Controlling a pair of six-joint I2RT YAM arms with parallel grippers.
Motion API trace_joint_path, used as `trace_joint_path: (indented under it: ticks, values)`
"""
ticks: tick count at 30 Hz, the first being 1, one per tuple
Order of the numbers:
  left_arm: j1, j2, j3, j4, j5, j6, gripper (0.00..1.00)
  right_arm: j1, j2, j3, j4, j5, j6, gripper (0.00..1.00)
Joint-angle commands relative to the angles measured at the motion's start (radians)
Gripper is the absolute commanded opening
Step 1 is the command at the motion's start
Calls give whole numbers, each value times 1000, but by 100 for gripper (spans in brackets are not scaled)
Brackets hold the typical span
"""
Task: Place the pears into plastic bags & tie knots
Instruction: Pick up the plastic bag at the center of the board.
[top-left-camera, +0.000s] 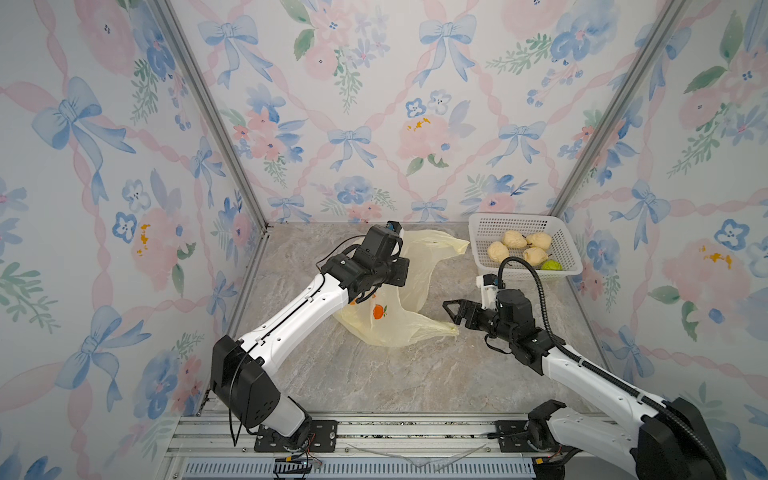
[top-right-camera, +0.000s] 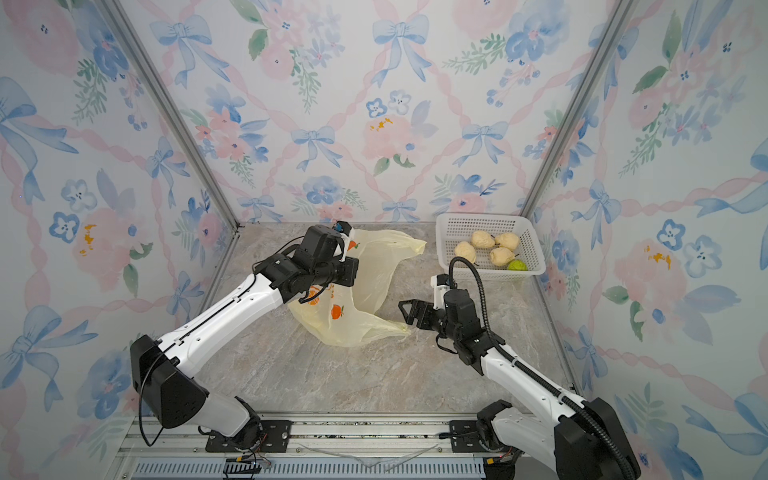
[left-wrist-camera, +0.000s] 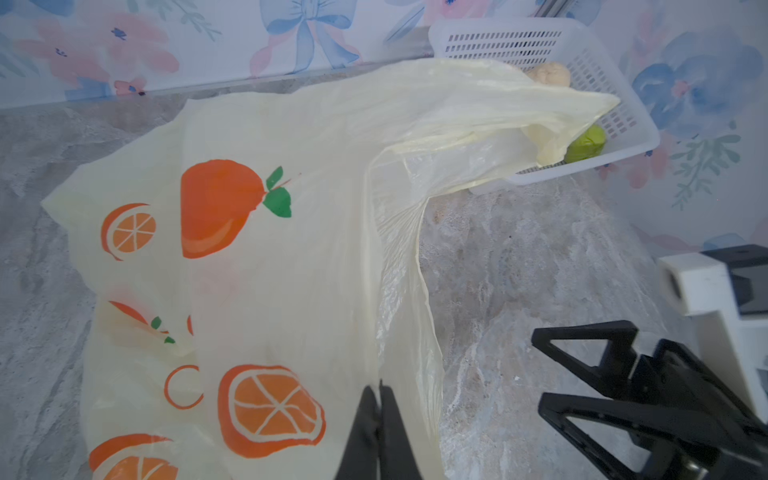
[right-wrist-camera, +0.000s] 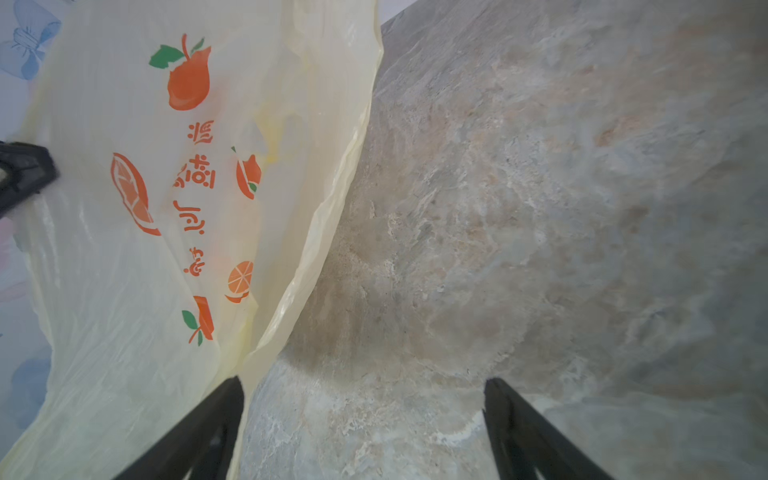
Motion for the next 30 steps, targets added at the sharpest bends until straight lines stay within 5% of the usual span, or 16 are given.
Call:
trace_joint_path:
  ticks: [1, 6, 9, 13, 22, 26, 30]
  values:
    - [12, -14, 34, 18, 126, -29, 0, 21, 92, 12, 191, -60, 114, 92]
    - [16, -28, 51, 35, 179, -46, 0, 50, 218, 107, 256, -100, 130, 85]
    - [23, -41, 61, 35, 172, -41, 0, 47, 271, 171, 244, -136, 136, 58]
    - [63, -80, 38, 32, 116, -9, 0, 31, 207, 245, -10, -80, 69, 0]
    - [310, -156, -105, 16, 67, 45, 0, -84, -42, 415, -770, 44, -148, 0]
    - [343, -148, -98, 16, 93, 52, 0, -82, -58, 477, -898, 57, -170, 0]
    - [339, -76, -99, 57, 280, 34, 0, -49, -9, 469, -832, 9, -143, 0]
